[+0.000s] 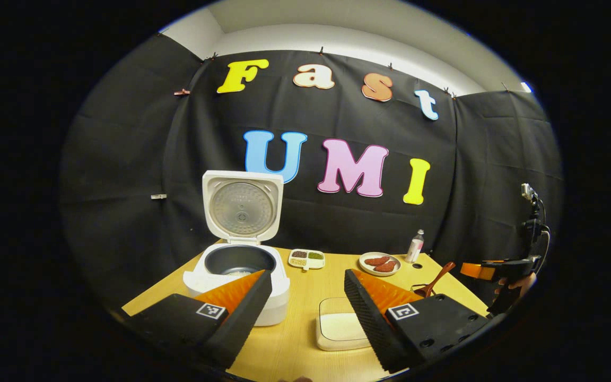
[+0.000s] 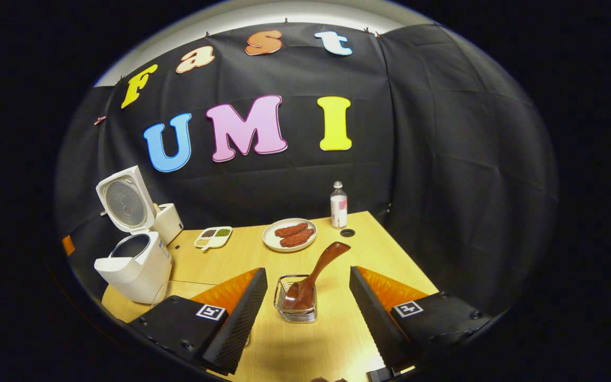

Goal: Close the left gripper, press the button to open the rice cooker; take a wooden spoon from the chopstick holder with the right hand, scoop a spoonful of rice and pour it into the rice cooker, then put the wooden spoon back into the chopstick holder.

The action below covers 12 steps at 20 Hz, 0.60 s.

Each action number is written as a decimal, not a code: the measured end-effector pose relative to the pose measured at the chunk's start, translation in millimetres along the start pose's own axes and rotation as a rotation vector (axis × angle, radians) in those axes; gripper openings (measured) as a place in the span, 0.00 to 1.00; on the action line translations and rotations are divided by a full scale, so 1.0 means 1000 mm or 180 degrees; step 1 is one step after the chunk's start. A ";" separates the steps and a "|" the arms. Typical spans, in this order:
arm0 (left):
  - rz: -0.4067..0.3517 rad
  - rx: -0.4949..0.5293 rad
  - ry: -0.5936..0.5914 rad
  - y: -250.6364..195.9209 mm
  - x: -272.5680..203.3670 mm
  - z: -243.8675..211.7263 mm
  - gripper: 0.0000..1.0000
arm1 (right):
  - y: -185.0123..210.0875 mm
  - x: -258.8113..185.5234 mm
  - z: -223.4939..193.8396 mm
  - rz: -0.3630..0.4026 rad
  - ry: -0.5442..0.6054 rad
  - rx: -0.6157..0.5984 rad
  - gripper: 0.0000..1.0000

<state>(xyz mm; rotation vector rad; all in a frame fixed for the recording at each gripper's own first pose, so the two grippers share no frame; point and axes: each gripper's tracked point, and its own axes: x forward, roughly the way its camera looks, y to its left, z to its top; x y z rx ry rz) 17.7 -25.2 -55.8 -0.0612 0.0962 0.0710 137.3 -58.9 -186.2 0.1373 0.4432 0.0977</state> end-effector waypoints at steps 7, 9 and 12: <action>0.0644 -0.0156 0.0103 0.021 -0.021 -0.016 0.95 | -0.021 0.081 -0.034 0.0056 0.0473 0.0141 0.98; 0.0825 -0.0296 0.0114 0.023 -0.029 -0.023 0.95 | -0.027 0.101 -0.045 0.0029 0.0595 0.0212 0.99; 0.1079 -0.0434 0.0161 0.025 -0.041 -0.038 0.95 | -0.031 0.128 -0.059 0.0016 0.0733 0.0331 0.99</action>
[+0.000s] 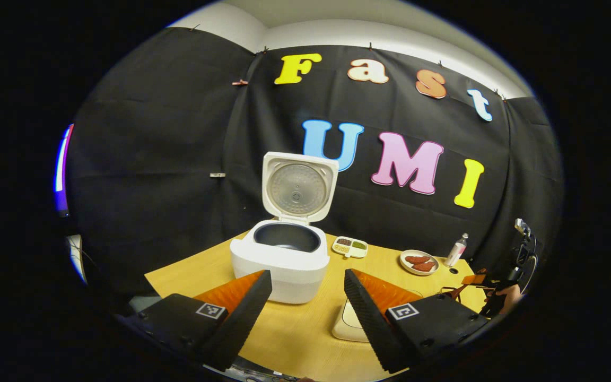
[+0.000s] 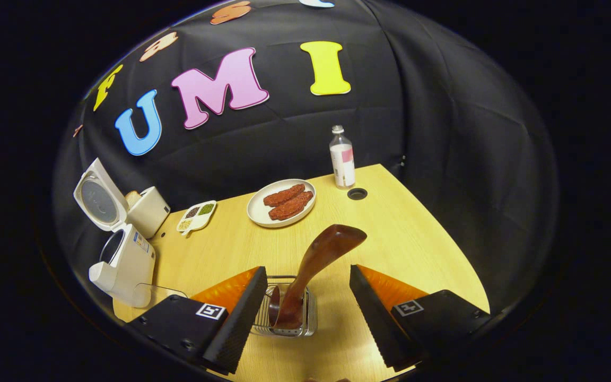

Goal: Close the left gripper, press the button to open the rice cooker; take a wooden spoon from the chopstick holder with the right hand, scoop a spoonful of rice and pour it into the rice cooker, then put the wooden spoon back into the chopstick holder.

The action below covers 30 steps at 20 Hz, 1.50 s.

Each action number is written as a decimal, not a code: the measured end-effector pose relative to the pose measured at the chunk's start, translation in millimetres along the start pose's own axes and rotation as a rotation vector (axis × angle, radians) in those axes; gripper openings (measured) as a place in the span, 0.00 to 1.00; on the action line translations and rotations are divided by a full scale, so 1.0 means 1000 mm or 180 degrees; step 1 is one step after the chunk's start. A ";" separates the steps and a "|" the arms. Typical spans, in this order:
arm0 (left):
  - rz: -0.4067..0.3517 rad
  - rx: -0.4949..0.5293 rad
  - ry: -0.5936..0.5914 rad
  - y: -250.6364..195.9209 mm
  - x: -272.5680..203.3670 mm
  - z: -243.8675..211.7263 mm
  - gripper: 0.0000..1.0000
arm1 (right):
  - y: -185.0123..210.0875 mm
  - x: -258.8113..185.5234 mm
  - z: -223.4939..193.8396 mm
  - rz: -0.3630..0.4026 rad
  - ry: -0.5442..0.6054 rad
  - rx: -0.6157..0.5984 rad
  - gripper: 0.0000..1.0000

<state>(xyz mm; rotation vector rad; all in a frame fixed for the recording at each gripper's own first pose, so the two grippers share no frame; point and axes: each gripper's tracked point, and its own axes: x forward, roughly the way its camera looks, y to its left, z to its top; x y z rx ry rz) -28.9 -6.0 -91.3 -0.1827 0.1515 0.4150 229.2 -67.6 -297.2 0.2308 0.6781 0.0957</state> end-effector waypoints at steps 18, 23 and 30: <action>-0.0006 0.0170 0.0221 -0.015 -0.007 -0.038 0.95 | 0.011 0.025 -0.005 -0.0009 0.0182 0.0461 0.21; -0.0150 0.0134 0.0265 -0.004 -0.012 -0.041 0.95 | 0.023 -0.001 0.021 0.0010 -0.0103 0.0435 0.17; -0.0276 -0.0042 0.0290 0.044 -0.008 -0.038 0.95 | 0.056 -0.053 0.061 0.0052 -0.0415 0.0339 0.17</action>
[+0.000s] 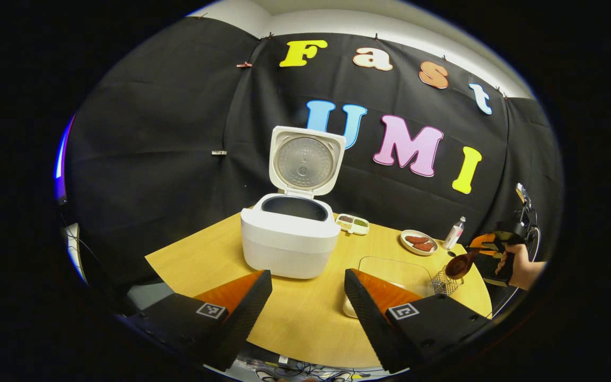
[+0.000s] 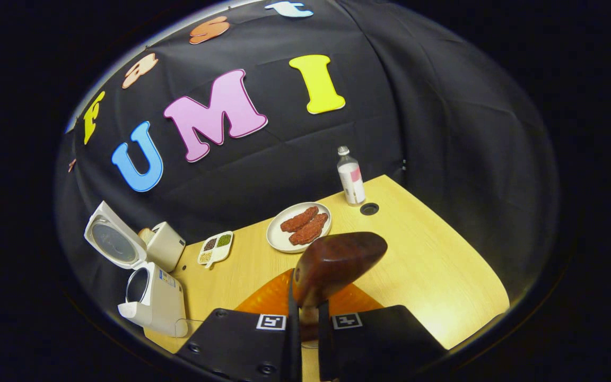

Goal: Close the left gripper, press the button to open the rice cooker; take a wooden spoon from the chopstick holder with the right hand, scoop a spoonful of rice and pour it into the rice cooker, then put the wooden spoon back into the chopstick holder.

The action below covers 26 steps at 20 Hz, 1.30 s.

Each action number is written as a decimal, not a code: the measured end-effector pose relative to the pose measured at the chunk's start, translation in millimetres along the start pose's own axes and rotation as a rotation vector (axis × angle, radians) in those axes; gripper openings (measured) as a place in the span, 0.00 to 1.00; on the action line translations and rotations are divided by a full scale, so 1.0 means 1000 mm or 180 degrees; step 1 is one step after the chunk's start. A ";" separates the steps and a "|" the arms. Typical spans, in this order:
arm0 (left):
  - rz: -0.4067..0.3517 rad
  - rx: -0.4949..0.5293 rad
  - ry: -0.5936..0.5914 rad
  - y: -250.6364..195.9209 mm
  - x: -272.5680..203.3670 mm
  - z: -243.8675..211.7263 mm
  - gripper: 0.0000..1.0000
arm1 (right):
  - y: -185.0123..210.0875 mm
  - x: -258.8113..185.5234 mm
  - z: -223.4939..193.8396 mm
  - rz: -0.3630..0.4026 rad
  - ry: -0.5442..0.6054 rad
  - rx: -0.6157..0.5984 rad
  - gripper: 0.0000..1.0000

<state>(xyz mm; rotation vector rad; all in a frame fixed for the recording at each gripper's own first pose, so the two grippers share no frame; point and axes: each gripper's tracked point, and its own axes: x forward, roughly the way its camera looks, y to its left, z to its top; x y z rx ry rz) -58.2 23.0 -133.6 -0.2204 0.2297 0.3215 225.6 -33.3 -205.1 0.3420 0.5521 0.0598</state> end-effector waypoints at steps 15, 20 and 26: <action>-0.0527 0.0270 -0.0012 0.085 0.025 0.015 0.95 | 0.138 -0.060 -0.066 0.0279 0.0006 -0.0046 0.17; -0.0716 0.0150 0.0019 0.073 0.042 0.020 0.95 | 0.149 -0.037 -0.133 0.0183 0.0180 -0.0255 0.17; -0.0934 0.0232 0.0124 0.065 0.047 -0.004 0.95 | 0.156 -0.015 -0.170 0.0067 0.0279 -0.0249 0.17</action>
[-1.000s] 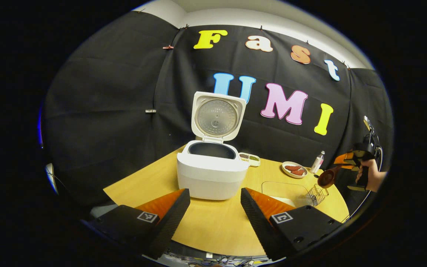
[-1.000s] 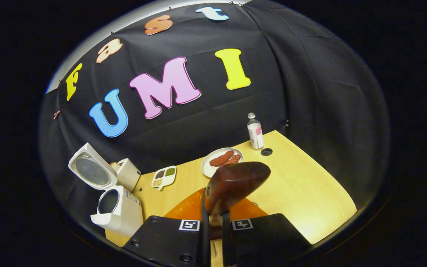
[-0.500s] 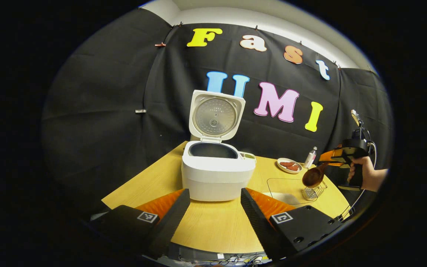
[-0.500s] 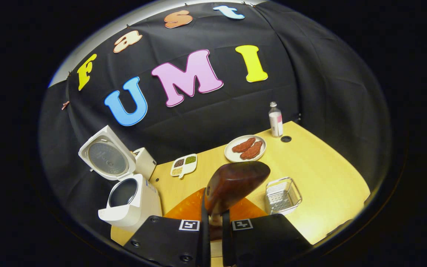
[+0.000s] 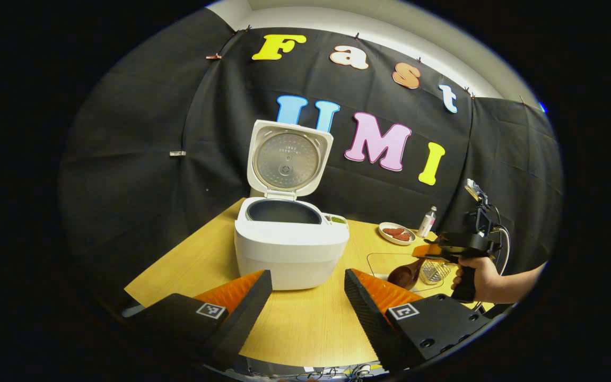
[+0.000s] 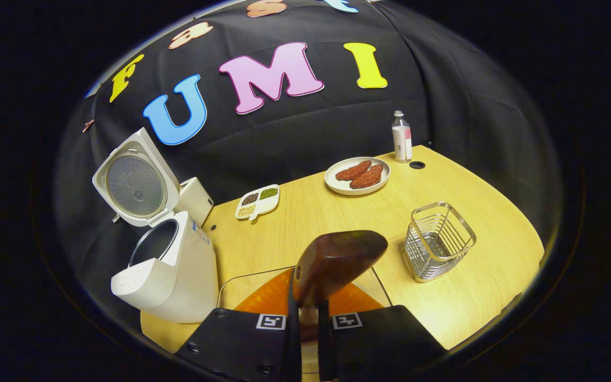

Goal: Close the left gripper, press the button to open the rice cooker; take a wooden spoon from the chopstick holder with the right hand, scoop a spoonful of rice and pour it into the rice cooker, then put the wooden spoon back into the chopstick holder.

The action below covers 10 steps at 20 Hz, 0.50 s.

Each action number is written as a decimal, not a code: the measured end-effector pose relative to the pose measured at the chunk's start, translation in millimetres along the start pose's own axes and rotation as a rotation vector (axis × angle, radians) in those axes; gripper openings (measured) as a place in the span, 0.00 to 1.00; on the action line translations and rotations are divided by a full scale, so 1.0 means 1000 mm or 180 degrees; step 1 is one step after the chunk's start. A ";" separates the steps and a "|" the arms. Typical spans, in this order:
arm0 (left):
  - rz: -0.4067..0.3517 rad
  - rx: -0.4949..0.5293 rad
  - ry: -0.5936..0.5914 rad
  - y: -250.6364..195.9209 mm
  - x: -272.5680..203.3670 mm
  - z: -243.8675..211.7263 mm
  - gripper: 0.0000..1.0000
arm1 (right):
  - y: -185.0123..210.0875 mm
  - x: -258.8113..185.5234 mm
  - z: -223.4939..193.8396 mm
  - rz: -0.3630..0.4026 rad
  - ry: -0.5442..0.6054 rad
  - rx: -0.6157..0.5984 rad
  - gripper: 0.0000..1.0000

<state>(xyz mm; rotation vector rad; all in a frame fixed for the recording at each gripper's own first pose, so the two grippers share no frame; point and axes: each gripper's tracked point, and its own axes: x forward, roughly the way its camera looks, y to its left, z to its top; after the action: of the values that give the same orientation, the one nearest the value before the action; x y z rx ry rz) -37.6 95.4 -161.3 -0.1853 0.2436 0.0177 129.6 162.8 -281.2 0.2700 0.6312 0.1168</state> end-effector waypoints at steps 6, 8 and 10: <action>0.0072 -0.0275 0.0266 0.028 0.006 -0.035 0.95 | 0.015 -0.007 -0.025 -0.0028 0.0041 -0.0060 0.17; 0.0148 -0.0314 0.0238 0.044 0.007 -0.033 0.96 | 0.020 -0.011 -0.031 -0.0004 0.0105 0.0075 0.17; 0.0274 -0.0223 0.0250 0.060 0.011 -0.036 0.95 | 0.030 -0.016 -0.038 0.0074 0.0176 0.0117 0.17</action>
<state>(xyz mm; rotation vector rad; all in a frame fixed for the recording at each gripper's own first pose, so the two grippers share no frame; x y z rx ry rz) -37.8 147.6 -209.6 -0.2454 0.3294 0.1047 93.2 197.0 -293.0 0.3104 0.6856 0.1353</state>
